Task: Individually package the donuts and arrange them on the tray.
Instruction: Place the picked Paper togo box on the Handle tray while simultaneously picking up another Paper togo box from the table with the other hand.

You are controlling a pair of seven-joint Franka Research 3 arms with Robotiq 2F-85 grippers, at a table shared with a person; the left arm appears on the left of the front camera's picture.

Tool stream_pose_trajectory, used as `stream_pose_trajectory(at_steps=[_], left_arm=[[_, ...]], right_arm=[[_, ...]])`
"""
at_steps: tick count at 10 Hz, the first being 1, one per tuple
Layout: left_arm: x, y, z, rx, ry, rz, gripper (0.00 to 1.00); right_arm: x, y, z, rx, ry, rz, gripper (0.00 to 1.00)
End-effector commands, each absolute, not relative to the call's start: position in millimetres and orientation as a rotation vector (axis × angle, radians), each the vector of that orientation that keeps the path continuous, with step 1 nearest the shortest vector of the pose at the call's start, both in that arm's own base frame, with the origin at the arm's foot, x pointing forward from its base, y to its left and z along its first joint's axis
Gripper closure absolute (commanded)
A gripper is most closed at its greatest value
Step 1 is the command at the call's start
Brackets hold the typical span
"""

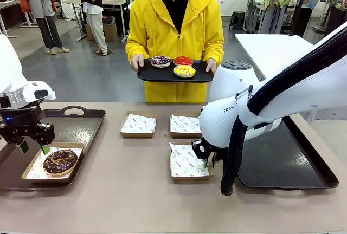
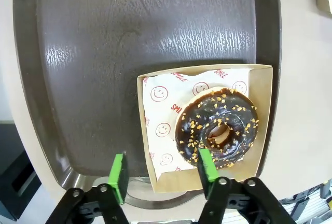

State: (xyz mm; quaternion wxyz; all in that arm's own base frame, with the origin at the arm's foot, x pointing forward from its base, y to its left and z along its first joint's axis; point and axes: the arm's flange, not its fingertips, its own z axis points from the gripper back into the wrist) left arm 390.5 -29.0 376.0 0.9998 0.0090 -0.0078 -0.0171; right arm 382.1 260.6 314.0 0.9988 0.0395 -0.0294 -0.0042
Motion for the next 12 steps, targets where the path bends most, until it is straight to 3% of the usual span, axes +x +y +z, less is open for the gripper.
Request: stream_pose_trajectory(at_steps=[1,6,9,12], left_arm=[[375,-32,369,-0.001,-0.024,-0.015,0.0],[368,-27,386,-0.08,-0.015,-0.044,0.0],[356,21,441,-0.424,-0.067,-0.076,0.0],[358,117,481,-0.837,-0.161,0.014,0.0]], right_arm=[[384,264,311,0.082,-0.084,-0.003,1.0],[372,272,333,0.078,-0.08,-0.01,1.0],[362,283,417,0.01,-0.128,0.034,1.0],[402,302,496,0.033,-0.181,0.038,1.0]])
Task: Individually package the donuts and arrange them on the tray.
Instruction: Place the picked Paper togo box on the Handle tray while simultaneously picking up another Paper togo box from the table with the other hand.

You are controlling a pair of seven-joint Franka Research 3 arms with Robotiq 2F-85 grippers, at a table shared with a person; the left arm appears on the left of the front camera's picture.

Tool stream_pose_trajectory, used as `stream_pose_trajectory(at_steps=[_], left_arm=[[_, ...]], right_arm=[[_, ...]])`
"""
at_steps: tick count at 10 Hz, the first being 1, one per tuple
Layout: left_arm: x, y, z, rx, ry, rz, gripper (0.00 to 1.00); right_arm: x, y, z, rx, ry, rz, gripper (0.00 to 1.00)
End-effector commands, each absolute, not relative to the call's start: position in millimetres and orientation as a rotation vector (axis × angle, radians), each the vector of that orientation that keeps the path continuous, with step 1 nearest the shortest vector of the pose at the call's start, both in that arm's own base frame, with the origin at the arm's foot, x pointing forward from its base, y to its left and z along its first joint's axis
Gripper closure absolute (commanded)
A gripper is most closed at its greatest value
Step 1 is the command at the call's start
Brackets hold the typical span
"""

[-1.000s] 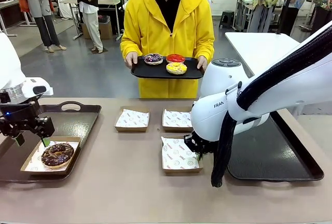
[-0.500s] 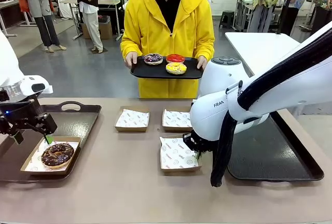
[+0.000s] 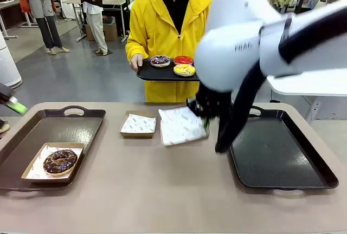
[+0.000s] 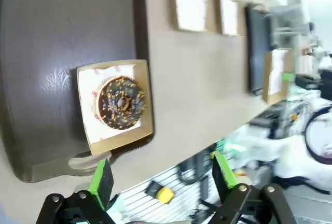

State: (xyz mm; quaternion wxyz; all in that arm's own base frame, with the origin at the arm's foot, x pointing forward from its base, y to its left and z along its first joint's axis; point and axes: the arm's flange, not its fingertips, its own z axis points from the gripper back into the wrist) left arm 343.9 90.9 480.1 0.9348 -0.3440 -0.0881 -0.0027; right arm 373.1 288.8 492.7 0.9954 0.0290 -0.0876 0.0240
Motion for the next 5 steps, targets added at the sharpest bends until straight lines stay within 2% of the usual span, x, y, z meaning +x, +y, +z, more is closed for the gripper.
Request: stream_pose_trajectory(at_steps=[1,5], left_arm=[[358,150,486,-0.947,-0.163,0.042,0.0],[353,234,461,-1.173,-0.152,0.165,0.0]], right_arm=[[414,306,505,0.039,-0.18,0.03,1.0],[487,297,517,0.056,-0.145,-0.036,1.0]])
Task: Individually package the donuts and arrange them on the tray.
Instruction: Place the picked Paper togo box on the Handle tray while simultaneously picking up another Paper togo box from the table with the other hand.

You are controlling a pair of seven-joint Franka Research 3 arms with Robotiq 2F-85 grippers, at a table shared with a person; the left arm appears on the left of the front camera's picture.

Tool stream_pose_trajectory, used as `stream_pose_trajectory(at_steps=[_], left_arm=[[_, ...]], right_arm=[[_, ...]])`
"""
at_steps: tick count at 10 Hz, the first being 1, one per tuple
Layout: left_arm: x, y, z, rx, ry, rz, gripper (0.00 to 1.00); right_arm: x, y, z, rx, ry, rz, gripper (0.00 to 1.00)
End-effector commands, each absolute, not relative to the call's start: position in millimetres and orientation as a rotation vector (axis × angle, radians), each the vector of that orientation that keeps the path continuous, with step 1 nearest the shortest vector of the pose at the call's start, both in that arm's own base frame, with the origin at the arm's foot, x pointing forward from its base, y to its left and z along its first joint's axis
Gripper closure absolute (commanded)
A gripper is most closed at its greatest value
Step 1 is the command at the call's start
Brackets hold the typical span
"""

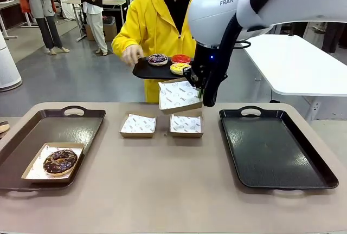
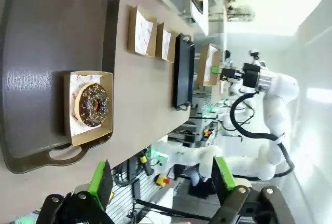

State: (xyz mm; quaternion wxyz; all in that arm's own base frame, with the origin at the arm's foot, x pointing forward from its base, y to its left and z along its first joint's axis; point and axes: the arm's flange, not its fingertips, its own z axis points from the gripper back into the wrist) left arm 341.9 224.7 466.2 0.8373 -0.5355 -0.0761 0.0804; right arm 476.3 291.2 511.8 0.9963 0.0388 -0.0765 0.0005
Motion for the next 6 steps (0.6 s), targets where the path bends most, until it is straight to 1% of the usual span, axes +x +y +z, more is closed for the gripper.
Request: stream_pose_trajectory(at_steps=[1,4,5,6], left_arm=[[346,244,451,-1.196,-0.154,0.18,0.0],[333,251,435,-1.155,-0.152,0.176,0.0],[337,251,433,-1.184,-0.136,0.223,0.0],[337,251,433,-1.184,-0.136,0.223,0.0]], right_arm=[[497,292,516,0.066,-0.142,-0.029,1.0],[514,285,512,0.07,-0.134,-0.04,1.0],[518,285,510,0.065,-0.126,-0.038,1.0],[519,282,501,0.029,-0.121,-0.024,1.0]])
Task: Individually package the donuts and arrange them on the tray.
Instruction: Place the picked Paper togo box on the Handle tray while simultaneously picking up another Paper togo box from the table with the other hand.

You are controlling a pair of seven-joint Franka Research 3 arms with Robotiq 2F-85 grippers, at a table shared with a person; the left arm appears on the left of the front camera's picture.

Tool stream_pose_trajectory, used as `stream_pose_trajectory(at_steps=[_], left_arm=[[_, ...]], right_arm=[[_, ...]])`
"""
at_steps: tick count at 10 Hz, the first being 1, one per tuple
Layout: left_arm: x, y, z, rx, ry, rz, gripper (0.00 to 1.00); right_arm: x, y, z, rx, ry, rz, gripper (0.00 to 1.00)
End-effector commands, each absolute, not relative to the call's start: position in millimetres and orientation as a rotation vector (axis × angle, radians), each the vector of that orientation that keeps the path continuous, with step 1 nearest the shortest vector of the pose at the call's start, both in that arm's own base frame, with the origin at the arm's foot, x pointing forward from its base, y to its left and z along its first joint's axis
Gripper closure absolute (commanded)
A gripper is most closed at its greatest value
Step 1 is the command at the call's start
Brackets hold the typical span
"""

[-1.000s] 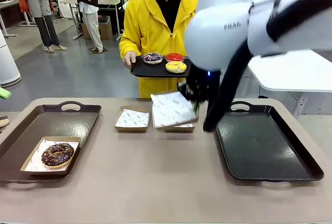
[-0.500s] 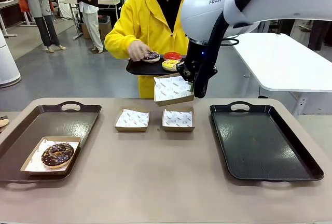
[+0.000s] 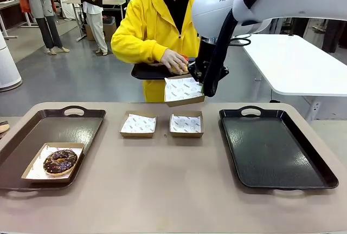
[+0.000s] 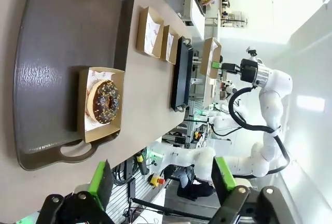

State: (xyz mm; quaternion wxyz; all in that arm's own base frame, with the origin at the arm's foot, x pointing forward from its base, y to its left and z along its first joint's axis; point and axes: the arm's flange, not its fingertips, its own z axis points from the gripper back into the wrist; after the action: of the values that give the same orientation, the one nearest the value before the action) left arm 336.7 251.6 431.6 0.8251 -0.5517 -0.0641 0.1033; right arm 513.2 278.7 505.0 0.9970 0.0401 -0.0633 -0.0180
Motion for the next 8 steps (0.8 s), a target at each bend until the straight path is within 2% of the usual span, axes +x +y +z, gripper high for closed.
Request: stream_pose_trajectory(at_steps=[1,8], left_arm=[[337.1,251.2,433.4,-1.184,-0.136,0.223,0.0],[337.1,251.2,433.4,-1.184,-0.136,0.223,0.0]], right_arm=[[512.1,278.7,509.3,0.091,-0.137,-0.039,1.0],[512.1,278.7,509.3,0.091,-0.137,-0.039,1.0]])
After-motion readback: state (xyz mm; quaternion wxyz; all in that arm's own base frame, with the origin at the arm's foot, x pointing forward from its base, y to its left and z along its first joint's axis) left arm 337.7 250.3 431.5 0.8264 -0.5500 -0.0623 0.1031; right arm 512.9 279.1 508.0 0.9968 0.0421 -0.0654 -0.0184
